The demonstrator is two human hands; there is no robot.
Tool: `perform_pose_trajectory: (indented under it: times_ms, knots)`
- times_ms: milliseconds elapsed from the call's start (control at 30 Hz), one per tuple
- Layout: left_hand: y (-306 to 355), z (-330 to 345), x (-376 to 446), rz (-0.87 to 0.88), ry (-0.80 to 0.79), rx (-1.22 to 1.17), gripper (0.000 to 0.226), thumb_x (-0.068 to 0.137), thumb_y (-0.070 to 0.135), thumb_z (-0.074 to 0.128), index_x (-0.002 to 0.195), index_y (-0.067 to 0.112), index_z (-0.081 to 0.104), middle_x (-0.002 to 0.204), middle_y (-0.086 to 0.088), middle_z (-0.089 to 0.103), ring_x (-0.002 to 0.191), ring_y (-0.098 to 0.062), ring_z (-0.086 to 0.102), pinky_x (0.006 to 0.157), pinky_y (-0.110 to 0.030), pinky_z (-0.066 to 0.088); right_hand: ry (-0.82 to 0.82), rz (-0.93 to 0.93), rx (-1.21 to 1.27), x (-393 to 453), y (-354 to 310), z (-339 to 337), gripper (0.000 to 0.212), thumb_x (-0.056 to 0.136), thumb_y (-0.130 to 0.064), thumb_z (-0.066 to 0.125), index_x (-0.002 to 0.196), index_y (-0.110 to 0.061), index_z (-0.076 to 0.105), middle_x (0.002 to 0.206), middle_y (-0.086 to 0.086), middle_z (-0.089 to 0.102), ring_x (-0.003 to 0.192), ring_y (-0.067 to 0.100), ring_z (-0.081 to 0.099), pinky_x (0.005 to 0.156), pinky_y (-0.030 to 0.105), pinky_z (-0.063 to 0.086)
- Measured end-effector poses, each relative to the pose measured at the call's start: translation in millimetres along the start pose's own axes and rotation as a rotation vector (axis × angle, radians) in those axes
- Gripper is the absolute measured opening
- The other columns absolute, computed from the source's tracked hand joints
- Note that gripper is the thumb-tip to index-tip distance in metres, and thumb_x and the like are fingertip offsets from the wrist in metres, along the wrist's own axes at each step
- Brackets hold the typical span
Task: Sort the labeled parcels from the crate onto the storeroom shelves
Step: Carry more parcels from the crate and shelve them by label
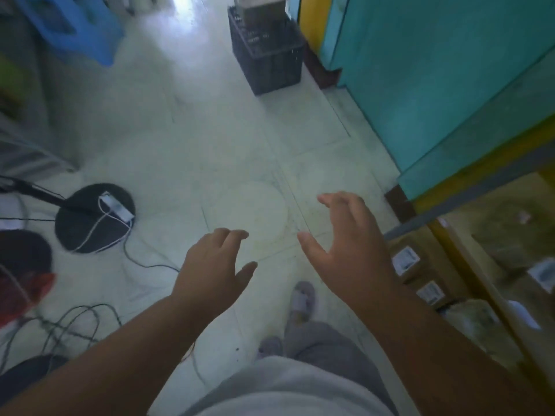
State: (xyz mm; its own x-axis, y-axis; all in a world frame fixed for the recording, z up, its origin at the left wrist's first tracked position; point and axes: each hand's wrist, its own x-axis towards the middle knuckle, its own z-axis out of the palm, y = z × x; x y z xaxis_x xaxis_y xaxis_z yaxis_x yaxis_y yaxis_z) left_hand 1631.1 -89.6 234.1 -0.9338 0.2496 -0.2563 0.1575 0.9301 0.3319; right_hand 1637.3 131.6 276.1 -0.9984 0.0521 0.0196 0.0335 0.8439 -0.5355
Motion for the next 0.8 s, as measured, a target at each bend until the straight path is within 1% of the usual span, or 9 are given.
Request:
perform_pose_trajectory:
  times_ms: [67,167,267,400,533,600,700,800]
  knots:
    - [1,-16,38,0.001,0.014,-0.002,0.055,0.089,0.046,0.065,0.137,0.022,0.052,0.131,-0.004,0.057,0.116,-0.027,0.056,0.095,-0.039,0.047,0.021,-0.013,-0.018,41,5,-9,0.057,0.088,-0.045,0.065,0.135,-0.016,0.051,0.135,0.011,0.051,0.119,0.027,0.054,0.095,0.045,0.052]
    - [-2,-37,107,0.014,0.028,0.024,0.056,0.09,0.049,0.063,0.139,0.024,0.05,0.133,-0.002,0.056,0.118,-0.026,0.055,0.097,-0.039,0.047,0.025,-0.018,-0.041,115,13,-16,0.058,0.089,-0.046,0.066,0.138,-0.019,0.048,0.14,0.008,0.049,0.124,0.024,0.05,0.1,0.041,0.049]
    - [-5,-70,184,-0.006,0.056,0.06,0.057,0.091,0.052,0.059,0.14,0.026,0.048,0.136,0.0,0.055,0.12,-0.026,0.053,0.099,-0.04,0.045,-0.004,-0.081,-0.056,204,5,-23,0.058,0.09,-0.047,0.065,0.139,-0.02,0.048,0.143,0.006,0.047,0.128,0.023,0.049,0.103,0.036,0.043]
    - [-27,-121,258,-0.046,0.062,0.097,0.056,0.093,0.053,0.054,0.142,0.027,0.046,0.14,0.002,0.054,0.121,-0.024,0.052,0.102,-0.04,0.044,0.003,-0.172,-0.094,313,-41,-35,0.056,0.091,-0.045,0.065,0.139,-0.021,0.05,0.143,0.005,0.049,0.128,0.023,0.049,0.102,0.032,0.04]
    - [-67,-161,312,-0.135,0.093,0.054,0.055,0.092,0.052,0.057,0.14,0.026,0.05,0.137,0.001,0.056,0.118,-0.025,0.055,0.099,-0.04,0.046,0.021,-0.267,-0.065,410,-87,-25,0.054,0.087,-0.041,0.071,0.133,-0.017,0.056,0.134,0.009,0.056,0.12,0.027,0.055,0.098,0.04,0.046]
    - [-92,-179,349,-0.163,0.11,0.034,0.056,0.091,0.052,0.057,0.141,0.027,0.049,0.137,0.002,0.055,0.12,-0.024,0.053,0.1,-0.039,0.044,0.019,-0.287,-0.083,461,-106,-12,0.055,0.087,-0.044,0.07,0.134,-0.02,0.054,0.136,0.007,0.054,0.123,0.025,0.053,0.1,0.041,0.048]
    - [-130,-211,421,-0.133,0.112,0.04,0.057,0.093,0.053,0.054,0.144,0.028,0.044,0.141,0.003,0.052,0.124,-0.022,0.049,0.103,-0.037,0.041,0.032,-0.275,-0.101,534,-131,6,0.056,0.089,-0.048,0.067,0.137,-0.024,0.05,0.14,0.003,0.05,0.126,0.021,0.05,0.102,0.041,0.049]
    - [-161,-257,495,-0.069,0.121,0.067,0.057,0.093,0.053,0.055,0.142,0.027,0.046,0.14,0.002,0.053,0.123,-0.024,0.05,0.103,-0.038,0.042,0.068,-0.224,-0.082,597,-148,7,0.056,0.088,-0.044,0.069,0.136,-0.022,0.051,0.14,0.005,0.051,0.126,0.023,0.05,0.102,0.042,0.048]
